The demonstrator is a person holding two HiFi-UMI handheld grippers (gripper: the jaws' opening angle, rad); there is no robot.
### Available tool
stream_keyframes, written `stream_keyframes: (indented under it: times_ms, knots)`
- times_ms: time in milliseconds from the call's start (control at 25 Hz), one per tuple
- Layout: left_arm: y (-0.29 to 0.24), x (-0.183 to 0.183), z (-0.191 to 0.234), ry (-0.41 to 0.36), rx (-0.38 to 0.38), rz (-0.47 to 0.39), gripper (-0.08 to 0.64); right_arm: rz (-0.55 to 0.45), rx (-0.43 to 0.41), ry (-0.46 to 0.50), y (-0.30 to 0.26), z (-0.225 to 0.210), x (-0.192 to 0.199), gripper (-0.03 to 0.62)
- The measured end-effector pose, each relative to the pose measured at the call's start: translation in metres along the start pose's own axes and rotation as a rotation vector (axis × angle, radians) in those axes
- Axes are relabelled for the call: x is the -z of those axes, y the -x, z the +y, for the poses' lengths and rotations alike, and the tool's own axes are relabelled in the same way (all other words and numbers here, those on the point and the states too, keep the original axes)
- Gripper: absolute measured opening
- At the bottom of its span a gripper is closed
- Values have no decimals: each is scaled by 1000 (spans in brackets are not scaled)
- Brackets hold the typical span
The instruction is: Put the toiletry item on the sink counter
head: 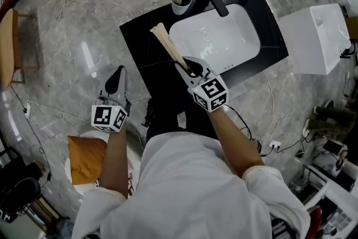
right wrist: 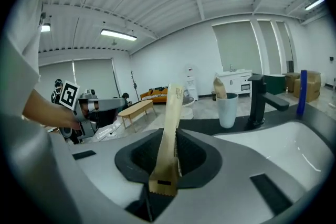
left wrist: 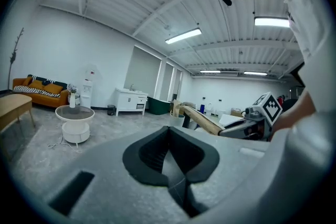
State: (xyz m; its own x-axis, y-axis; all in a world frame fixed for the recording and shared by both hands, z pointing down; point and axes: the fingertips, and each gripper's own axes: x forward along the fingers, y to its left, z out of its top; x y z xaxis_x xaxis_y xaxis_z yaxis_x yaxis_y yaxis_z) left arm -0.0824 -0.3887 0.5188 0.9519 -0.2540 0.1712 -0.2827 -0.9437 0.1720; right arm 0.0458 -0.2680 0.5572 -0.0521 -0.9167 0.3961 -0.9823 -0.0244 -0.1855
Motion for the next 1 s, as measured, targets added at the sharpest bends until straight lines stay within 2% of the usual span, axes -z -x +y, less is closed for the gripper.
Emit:
stream_keyframes:
  times_ms: [200,480,1000]
  knots:
    - [-10,18,2,6,38,7,15,73,8,-11,-20,5,34,74]
    - [-12,51,-7,38,73,42,15,193,49,23,-37,0,80,74]
    - [7,88,-22,97,103,106,15,342,27,83,-52,7,121,74]
